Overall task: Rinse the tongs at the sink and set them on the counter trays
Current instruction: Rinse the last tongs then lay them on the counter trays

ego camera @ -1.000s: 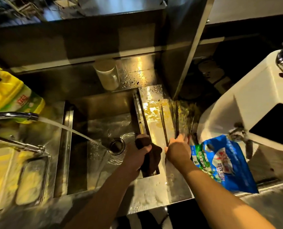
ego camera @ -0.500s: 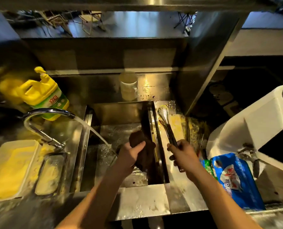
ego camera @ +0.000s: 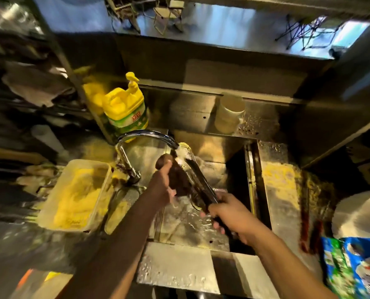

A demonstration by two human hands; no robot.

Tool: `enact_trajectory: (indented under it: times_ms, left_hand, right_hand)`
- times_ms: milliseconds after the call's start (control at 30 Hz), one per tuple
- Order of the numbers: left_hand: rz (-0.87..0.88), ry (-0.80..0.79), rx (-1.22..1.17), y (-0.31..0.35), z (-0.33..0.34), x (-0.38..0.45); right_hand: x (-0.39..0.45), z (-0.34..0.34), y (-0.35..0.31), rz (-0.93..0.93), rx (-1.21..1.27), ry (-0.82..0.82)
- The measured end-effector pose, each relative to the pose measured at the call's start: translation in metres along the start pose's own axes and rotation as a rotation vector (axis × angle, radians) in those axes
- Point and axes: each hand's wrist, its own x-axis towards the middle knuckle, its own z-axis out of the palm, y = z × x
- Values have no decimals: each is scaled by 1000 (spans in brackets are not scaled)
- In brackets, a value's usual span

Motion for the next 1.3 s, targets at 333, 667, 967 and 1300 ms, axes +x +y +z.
enact_trajectory:
  times_ms: [333,667,967,1300]
  left_hand:
    - [-62,59,279,3,15,34]
    - [-63,121,229,-21,43,38]
    - [-2,256,279,-16,43,46]
    - [-26,263,199,-14,33,53]
  right_hand:
    - [9,17,0,-34,-250,97]
    - [12,2,4,17,-247,118]
    - [15,-9,-7,30,-349,73]
    - [-5,-22,-6,41,-338,-26]
